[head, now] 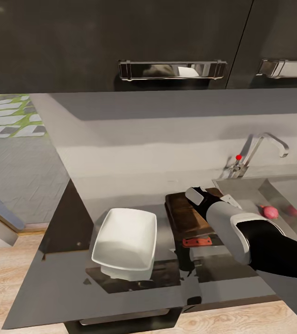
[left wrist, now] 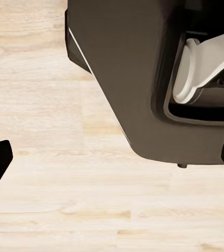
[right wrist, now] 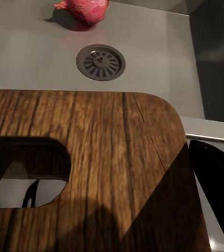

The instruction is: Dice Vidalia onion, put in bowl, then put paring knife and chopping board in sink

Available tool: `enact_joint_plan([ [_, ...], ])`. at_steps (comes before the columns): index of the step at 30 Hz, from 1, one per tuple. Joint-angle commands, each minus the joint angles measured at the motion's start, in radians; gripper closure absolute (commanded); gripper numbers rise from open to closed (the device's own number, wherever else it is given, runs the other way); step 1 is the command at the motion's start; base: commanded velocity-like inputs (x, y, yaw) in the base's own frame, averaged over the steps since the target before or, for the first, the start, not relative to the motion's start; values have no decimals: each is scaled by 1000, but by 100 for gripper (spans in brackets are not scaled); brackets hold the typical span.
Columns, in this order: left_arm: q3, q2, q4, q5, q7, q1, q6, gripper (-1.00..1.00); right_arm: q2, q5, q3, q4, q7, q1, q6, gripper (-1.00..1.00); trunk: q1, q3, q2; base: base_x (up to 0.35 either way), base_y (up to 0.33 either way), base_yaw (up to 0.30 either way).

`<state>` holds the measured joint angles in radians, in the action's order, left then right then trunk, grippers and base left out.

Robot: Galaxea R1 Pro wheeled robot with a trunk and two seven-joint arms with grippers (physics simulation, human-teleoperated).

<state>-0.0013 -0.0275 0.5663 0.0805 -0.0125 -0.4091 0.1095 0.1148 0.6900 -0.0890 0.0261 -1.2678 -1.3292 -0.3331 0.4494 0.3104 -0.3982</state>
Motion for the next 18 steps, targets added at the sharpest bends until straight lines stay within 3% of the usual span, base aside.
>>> enact_joint_plan([
  [1, 0, 0, 0, 8, -1, -1, 1, -100, 0, 9, -9, 0, 0, -1, -6, 100, 1, 2, -2, 0, 0, 0],
  [18, 0, 0, -11, 8, -1, -1, 1, -100, 0, 38, -9, -2, 11, -1, -6, 100, 1, 2, -2, 0, 0, 0],
])
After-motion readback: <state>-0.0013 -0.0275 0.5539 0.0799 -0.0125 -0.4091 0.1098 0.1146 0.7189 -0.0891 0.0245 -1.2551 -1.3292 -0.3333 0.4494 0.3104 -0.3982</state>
